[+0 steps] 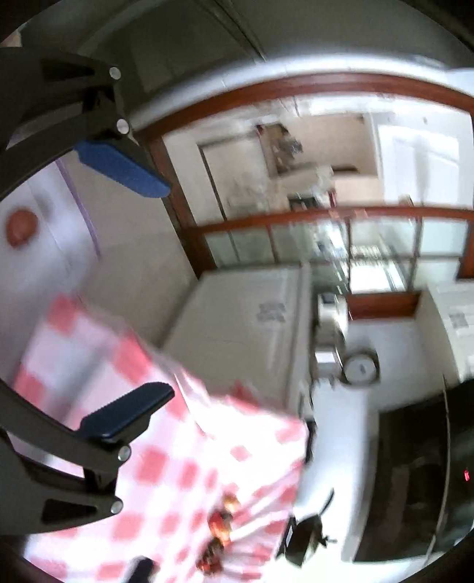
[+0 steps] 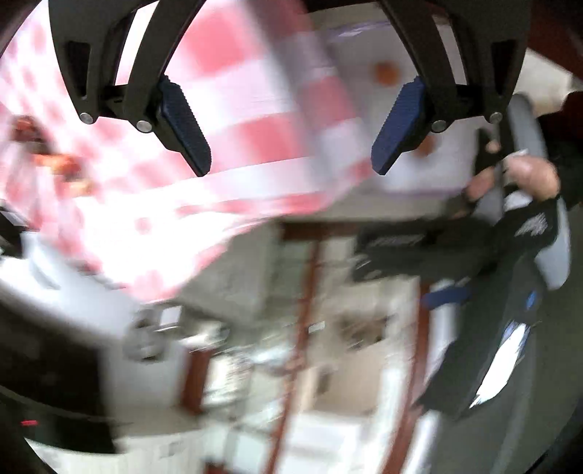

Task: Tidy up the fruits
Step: 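Move both tools back over the fruits on the table, then grasp a red tomato with the right tool while the left tool grasps another tomato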

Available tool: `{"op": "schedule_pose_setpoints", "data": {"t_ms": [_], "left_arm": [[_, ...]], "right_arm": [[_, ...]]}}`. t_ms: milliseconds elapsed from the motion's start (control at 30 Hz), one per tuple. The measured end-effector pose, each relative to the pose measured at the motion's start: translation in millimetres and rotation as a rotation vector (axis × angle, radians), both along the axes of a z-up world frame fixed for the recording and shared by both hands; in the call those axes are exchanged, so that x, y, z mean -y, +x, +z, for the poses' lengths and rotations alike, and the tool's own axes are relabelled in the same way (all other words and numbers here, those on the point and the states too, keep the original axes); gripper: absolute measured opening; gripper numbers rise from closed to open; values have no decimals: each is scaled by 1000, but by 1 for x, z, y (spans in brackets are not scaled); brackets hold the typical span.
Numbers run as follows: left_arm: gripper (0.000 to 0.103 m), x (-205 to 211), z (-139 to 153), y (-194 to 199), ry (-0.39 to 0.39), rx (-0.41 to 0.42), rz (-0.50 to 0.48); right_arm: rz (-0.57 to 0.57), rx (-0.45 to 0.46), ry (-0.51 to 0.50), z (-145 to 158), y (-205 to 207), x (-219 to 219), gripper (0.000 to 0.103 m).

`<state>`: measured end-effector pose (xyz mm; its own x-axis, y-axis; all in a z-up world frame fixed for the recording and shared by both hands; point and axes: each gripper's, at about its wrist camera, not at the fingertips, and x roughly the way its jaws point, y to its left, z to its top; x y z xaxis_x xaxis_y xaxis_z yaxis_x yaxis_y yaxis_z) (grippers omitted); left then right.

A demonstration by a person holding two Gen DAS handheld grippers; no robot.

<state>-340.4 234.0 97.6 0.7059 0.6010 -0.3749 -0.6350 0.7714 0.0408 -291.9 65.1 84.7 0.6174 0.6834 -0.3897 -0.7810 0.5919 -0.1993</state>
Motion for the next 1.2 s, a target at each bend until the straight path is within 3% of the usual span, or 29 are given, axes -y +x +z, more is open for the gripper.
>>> {"op": "schedule_pose_setpoints", "data": {"t_ms": [100, 200, 367, 500, 633, 667, 767, 867, 1000, 1200], "left_arm": [[102, 33, 10, 39, -11, 5, -148], [102, 77, 14, 108, -26, -53, -321], [102, 142, 0, 213, -45, -148, -534], [102, 166, -37, 299, -187, -224, -598], [101, 169, -70, 359, -344, -264, -576], [101, 165, -76, 371, -402, -274, -578], [101, 148, -76, 376, -493, -193, -563], [101, 140, -86, 379, -570, -177, -586], [101, 135, -85, 374, -596, -138, -570], [101, 130, -79, 370, -600, -136, -566]], "right_arm": [[-174, 9, 65, 15, 40, 45, 87], [-371, -19, 150, 26, 91, 101, 87], [-616, -152, 291, 21, 183, 191, 87], [-750, -286, 314, -1, 258, 247, 87], [-875, -439, 353, -28, 331, 297, 87], [-885, -457, 353, -33, 328, 299, 87], [-906, -518, 306, -52, 360, 302, 87], [-867, -536, 193, -65, 393, 285, 84], [-795, -568, 73, -74, 438, 254, 71], [-790, -580, -35, -81, 482, 230, 55]]}}
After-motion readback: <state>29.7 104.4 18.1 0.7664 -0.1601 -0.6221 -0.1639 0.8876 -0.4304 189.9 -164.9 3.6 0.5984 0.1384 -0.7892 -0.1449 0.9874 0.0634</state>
